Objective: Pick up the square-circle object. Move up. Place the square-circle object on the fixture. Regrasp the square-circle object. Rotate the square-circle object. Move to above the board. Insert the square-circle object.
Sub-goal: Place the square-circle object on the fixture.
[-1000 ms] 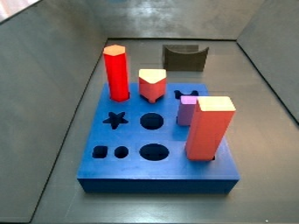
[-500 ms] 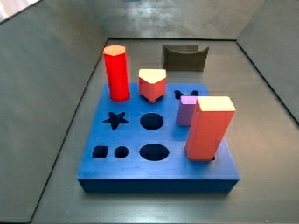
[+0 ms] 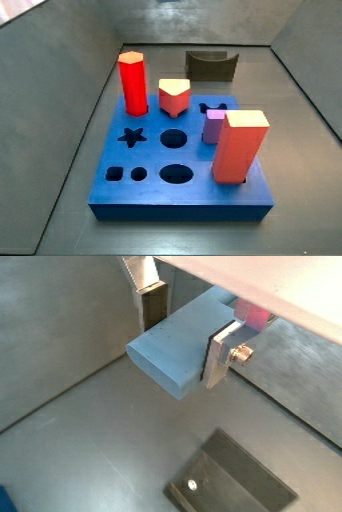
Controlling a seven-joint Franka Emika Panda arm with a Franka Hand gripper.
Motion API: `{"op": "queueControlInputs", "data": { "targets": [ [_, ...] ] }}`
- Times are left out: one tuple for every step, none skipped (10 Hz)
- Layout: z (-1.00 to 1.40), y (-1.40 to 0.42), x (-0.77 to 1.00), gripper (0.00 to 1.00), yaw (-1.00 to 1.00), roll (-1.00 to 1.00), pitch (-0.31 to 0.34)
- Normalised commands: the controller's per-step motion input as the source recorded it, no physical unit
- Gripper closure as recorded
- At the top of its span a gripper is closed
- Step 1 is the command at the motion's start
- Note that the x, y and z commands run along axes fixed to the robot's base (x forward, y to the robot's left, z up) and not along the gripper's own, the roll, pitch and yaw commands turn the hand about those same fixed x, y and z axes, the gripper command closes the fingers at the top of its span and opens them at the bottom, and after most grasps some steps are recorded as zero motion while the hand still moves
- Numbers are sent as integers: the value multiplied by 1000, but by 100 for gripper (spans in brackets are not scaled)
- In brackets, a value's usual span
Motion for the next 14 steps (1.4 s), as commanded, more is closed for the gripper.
{"op": "queueControlInputs", "data": {
  "targets": [
    [28,-67,1000,100,-17,-70,113],
    [22,-51,1000,100,-3,-52,125],
    [16,-41,1000,100,4,-37,126],
    [14,-34,1000,100,10,-24,133],
    [-145,-693,1000,100,39,-1000,161],
    [-146,-693,1000,100,36,-1000,162],
    [-109,-500,1000,100,25,-1000,163],
    [-84,-388,1000,100,17,-1000,169],
    [-37,-217,885,100,3,-1000,176],
    [-33,-123,769,100,-7,-1000,177],
    [-17,-32,610,100,-24,-1000,180],
    [-8,-5,488,100,-35,-1000,185],
    [-8,16,332,100,-54,-1000,189],
    [-9,25,254,100,-65,-1000,192]
  ]
}}
